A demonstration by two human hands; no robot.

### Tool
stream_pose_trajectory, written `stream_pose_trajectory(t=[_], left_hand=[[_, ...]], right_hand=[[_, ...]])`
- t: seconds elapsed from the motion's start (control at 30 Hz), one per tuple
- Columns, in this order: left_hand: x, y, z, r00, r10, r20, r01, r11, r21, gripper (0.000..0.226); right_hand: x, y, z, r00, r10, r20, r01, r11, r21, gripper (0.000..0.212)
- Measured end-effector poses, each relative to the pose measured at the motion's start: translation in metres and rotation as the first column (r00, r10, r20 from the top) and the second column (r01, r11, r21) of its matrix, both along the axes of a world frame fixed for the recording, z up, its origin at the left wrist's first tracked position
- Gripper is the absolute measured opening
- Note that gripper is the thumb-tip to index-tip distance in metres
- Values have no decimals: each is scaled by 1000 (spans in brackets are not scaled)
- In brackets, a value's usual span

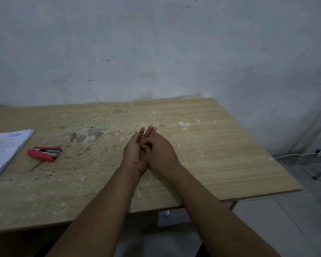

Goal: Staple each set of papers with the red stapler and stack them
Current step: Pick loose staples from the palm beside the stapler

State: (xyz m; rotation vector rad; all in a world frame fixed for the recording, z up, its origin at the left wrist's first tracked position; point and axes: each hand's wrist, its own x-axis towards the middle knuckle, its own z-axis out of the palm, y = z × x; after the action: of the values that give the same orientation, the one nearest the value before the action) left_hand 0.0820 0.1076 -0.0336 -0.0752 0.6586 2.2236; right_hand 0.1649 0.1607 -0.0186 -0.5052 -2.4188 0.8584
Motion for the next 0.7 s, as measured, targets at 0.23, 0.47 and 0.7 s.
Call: stream_pose_trajectory(t=[0.23, 0.47, 0.7], left_hand=[[-2, 1, 1, 997, 77, -10, -76, 996, 48, 30], [0, -1, 4, 998, 65, -4, -64, 996, 56, 25], [1, 2, 7, 998, 56, -16, -55, 997, 55, 24]], right_hand=[[15, 33, 10, 935, -253, -249, 219, 963, -156, 7], [19, 134, -7, 832, -408, 375, 299, 900, 317, 61], [-7, 154, -10, 773, -260, 579, 95, 950, 299, 75]])
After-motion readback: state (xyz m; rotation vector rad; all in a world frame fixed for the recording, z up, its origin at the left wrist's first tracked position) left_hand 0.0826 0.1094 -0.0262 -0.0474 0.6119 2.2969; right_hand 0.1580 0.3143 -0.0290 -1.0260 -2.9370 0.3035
